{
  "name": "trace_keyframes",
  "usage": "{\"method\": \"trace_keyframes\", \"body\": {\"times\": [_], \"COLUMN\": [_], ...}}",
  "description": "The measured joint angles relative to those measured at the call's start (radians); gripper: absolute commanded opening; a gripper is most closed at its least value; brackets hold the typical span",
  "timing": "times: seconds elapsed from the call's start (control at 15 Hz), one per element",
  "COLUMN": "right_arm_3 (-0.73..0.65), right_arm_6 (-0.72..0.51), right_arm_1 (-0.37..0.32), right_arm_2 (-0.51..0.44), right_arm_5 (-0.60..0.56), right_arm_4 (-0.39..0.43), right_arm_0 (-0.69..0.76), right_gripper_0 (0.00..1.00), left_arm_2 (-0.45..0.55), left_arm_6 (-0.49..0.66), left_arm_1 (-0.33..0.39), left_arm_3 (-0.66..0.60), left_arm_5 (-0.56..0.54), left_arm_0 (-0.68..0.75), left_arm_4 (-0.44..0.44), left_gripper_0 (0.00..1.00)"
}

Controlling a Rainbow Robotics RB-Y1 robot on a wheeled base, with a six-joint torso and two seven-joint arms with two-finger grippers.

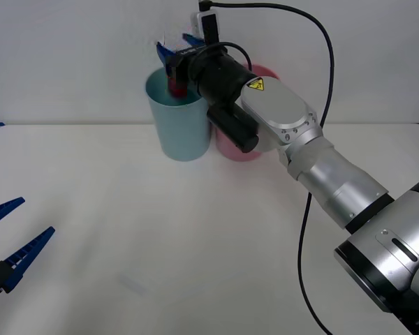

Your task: Grasp the object on the table and drop it into the matching bin: aluminum can to the light blue bin, PET bottle to the pink bin.

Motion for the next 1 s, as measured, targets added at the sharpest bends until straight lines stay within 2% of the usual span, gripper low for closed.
{"method": "trace_keyframes", "body": {"times": [0.53,0.73,1.0], "right_arm_3": [-0.026,-0.125,-0.32], "right_arm_6": [0.02,0.023,0.016], "right_arm_1": [-0.014,-0.047,-0.138], "right_arm_2": [0.001,0.008,0.037], "right_arm_5": [-0.014,-0.022,-0.053], "right_arm_4": [-0.009,-0.01,-0.016], "right_arm_0": [0.016,0.081,0.199], "right_gripper_0": [1.0,1.0,1.0], "left_arm_2": [0.0,0.0,0.0], "left_arm_6": [0.0,0.0,0.0], "left_arm_1": [0.0,0.0,0.0], "left_arm_3": [0.0,0.0,0.0], "left_arm_5": [0.0,0.0,0.0], "left_arm_0": [0.0,0.0,0.0], "left_arm_4": [0.0,0.0,0.0], "left_gripper_0": [1.0,1.0,1.0]}}
